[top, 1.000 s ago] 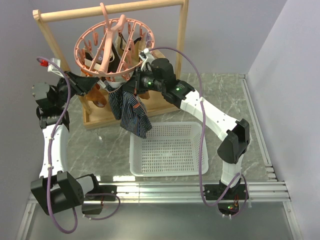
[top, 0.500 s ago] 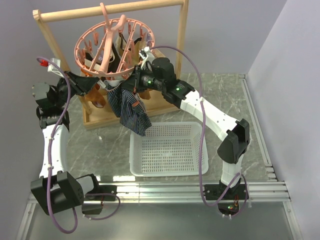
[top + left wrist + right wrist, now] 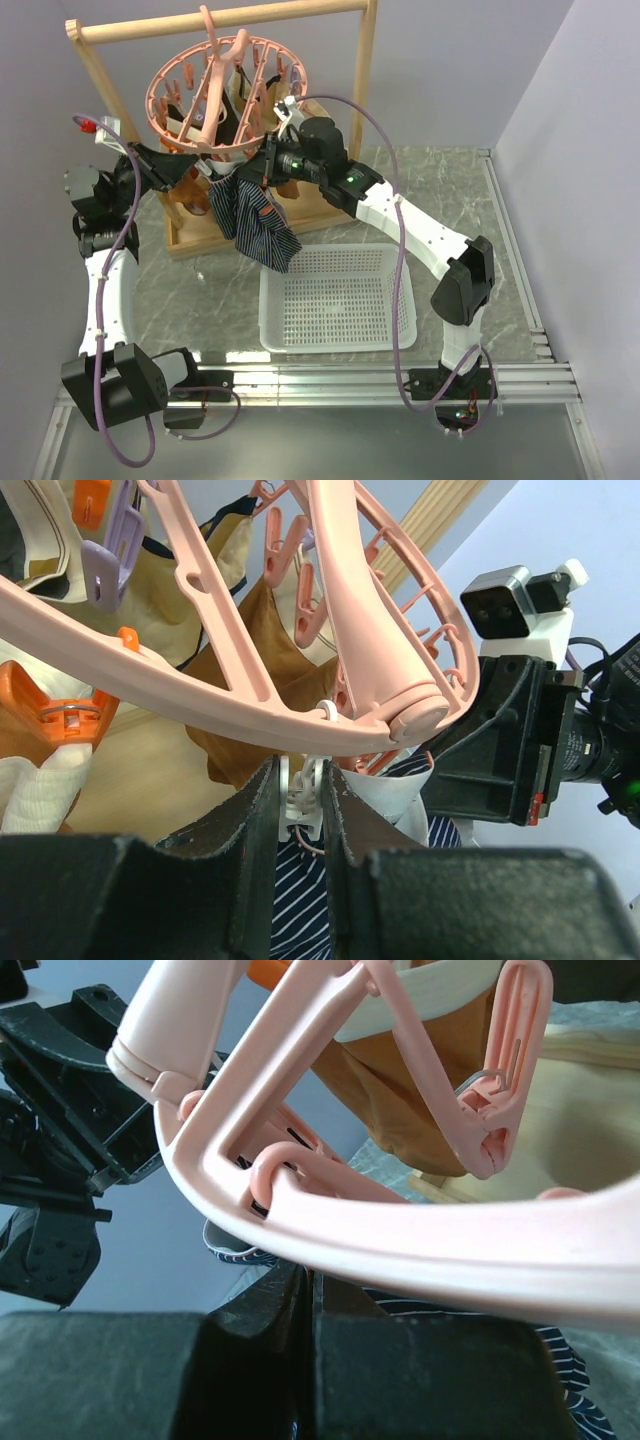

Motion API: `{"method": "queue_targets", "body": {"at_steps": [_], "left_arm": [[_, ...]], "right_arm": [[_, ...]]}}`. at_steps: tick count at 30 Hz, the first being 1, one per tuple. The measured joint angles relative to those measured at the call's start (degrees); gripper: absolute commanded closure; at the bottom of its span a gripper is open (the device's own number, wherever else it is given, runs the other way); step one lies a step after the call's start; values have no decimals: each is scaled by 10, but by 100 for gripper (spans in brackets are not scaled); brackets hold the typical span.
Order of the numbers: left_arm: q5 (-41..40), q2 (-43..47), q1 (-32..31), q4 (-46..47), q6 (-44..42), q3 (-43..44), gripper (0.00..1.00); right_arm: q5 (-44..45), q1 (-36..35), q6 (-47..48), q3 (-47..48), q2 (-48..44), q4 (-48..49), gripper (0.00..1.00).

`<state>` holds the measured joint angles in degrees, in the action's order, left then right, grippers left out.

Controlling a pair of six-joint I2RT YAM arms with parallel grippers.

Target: Clip the underwear to the hanger

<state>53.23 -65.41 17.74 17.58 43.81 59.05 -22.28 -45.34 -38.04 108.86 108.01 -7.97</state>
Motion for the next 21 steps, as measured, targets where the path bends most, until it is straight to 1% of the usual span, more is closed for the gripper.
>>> {"method": "queue_targets", "body": {"at_steps": [10,16,19,21], "left_arm": [[0,0,0,0,-1,0,100],[0,0,0,0,-1,-1,100],[0,0,0,0,-2,-1,96],[-1,0,-1,-1,-2,-1,91]], "right_arm": [[-10,0,-6,0,5,12,100],[-21,-1,-20,20,10,26,100],[-26,-1,-26,23,10,34,100],[-28,-1,-27,23,10,37,100]]}}
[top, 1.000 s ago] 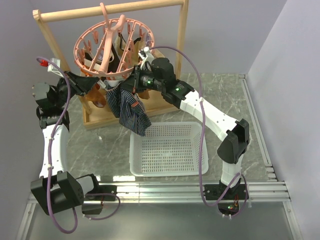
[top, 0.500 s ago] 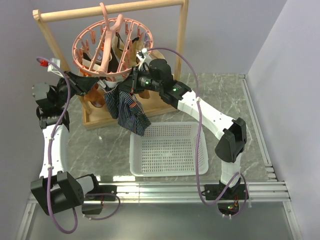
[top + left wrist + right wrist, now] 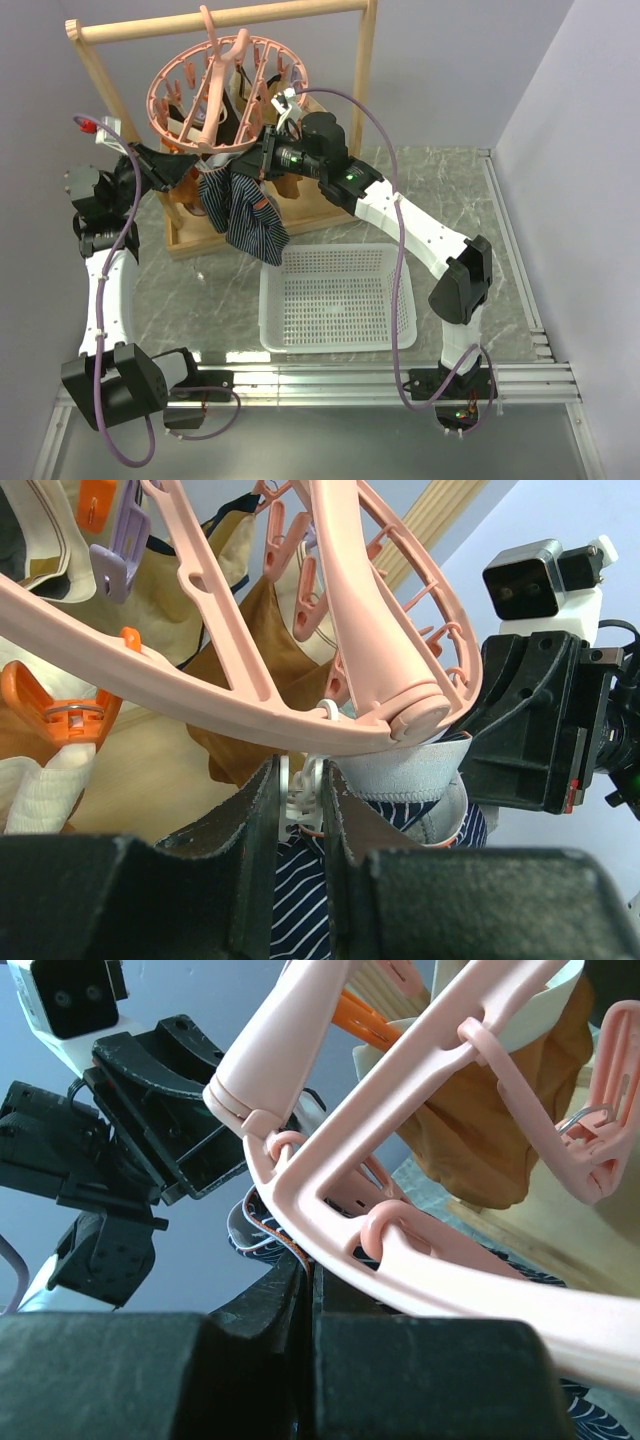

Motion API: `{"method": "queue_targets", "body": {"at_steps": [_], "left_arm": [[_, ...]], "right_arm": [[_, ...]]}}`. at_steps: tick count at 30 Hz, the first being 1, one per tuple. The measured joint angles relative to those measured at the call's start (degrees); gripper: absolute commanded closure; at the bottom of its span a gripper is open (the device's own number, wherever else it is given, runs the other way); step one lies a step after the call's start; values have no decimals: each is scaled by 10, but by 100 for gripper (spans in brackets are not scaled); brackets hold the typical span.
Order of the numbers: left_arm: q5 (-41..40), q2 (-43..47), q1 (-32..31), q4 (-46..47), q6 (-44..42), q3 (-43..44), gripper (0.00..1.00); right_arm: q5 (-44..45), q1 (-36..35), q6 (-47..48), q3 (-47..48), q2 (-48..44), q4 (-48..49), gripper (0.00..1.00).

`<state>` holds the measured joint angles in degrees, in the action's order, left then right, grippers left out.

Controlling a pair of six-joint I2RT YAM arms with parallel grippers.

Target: Clip the underwear to the hanger

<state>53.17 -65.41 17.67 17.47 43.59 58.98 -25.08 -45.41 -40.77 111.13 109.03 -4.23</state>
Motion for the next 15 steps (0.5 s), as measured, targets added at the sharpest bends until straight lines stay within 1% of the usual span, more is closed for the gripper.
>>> {"method": "queue_targets", "body": {"at_steps": [4,5,8,12,15], "left_arm": [[-1,0,0,-3,0,0,82],[-2,0,0,-4,0,0,78],[-4,0,0,-11,0,3,73],[-5,0,0,-24,0,7,68],[-5,0,0,-26,0,9,66]], "right_arm": [[-1,0,-1,0,0,0,100],[-1,0,-1,0,0,0,100],[-1,0,-1,0,0,0,100],[-1,0,-1,0,0,0,100],[-1,0,0,0,0,0,100]]}}
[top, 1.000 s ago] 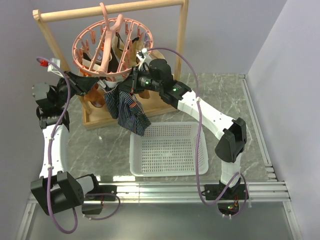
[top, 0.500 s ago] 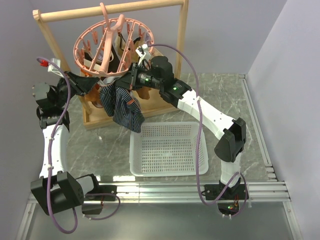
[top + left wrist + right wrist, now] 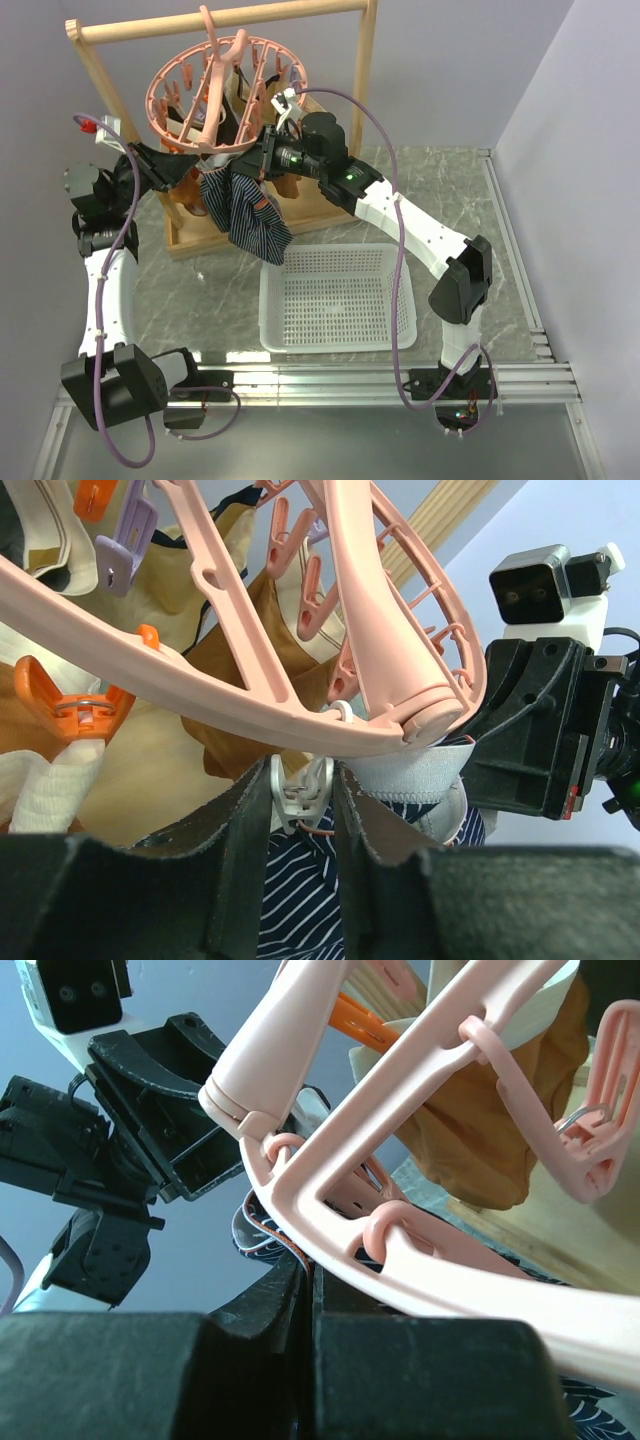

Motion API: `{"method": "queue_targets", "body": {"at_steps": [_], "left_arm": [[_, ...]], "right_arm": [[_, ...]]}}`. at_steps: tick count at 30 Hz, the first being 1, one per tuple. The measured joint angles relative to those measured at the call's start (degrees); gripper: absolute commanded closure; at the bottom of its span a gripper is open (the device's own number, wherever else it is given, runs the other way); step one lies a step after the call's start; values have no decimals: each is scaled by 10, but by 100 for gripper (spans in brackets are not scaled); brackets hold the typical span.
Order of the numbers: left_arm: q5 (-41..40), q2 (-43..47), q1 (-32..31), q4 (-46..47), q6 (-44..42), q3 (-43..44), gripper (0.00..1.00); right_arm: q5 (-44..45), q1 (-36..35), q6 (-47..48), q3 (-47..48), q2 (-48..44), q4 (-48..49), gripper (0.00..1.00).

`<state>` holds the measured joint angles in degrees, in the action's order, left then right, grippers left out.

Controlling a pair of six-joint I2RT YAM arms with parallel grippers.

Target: Clip the underwear to the hanger

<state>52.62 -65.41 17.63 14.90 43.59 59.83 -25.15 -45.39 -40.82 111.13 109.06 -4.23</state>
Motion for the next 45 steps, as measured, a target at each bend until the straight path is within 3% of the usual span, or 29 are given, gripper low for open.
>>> {"method": "queue_targets", "body": {"at_steps": [16,29,40,45], "left_arm": [[0,-1,9,-28,2,22,52],[8,6,39,-37,22,27,22],[54,55,122,-37,66,17,19],[78,88,128,-66,53,-4,20]], "right_arm": [[1,0,9,0,0,0,100],[1,0,17,0,1,0,100],[0,-5,28,-5,10,3,100],[0,-11,34,-27,10,9,97]]}}
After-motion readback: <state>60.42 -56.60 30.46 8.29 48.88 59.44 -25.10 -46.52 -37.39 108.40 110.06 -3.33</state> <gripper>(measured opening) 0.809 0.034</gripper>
